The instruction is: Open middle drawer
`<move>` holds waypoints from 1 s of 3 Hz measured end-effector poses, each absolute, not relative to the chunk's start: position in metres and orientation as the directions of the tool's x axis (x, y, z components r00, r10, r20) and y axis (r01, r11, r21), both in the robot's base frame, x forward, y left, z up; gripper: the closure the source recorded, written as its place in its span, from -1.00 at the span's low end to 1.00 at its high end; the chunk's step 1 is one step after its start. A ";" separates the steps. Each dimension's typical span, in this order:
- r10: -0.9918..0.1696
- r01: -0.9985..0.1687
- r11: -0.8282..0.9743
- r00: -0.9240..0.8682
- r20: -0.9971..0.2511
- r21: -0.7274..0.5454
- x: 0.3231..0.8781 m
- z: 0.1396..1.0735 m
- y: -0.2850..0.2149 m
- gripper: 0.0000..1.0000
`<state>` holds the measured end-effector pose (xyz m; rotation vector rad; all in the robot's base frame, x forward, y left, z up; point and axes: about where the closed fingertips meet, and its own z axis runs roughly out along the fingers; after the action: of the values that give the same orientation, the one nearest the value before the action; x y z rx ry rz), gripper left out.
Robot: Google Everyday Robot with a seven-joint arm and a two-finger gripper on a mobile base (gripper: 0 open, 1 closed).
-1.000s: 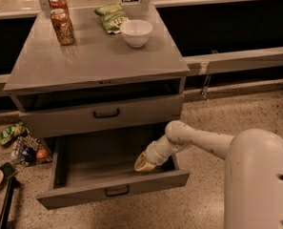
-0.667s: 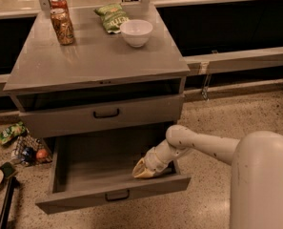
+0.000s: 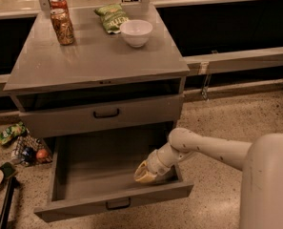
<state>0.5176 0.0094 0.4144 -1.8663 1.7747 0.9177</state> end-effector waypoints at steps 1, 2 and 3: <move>-0.727 -0.995 -0.016 -0.055 -0.685 0.097 0.525 0.433 -0.004 1.00; -0.734 -0.996 0.084 -0.071 -0.676 0.015 0.535 0.463 -0.026 1.00; -0.703 -0.976 0.200 -0.081 -0.707 -0.088 0.541 0.509 -0.046 1.00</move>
Offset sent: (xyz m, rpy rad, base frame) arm 0.0378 -0.0791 0.1083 -0.0698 -0.2836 -0.3496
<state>0.5406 -0.0463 0.5085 -1.5644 1.8480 0.5541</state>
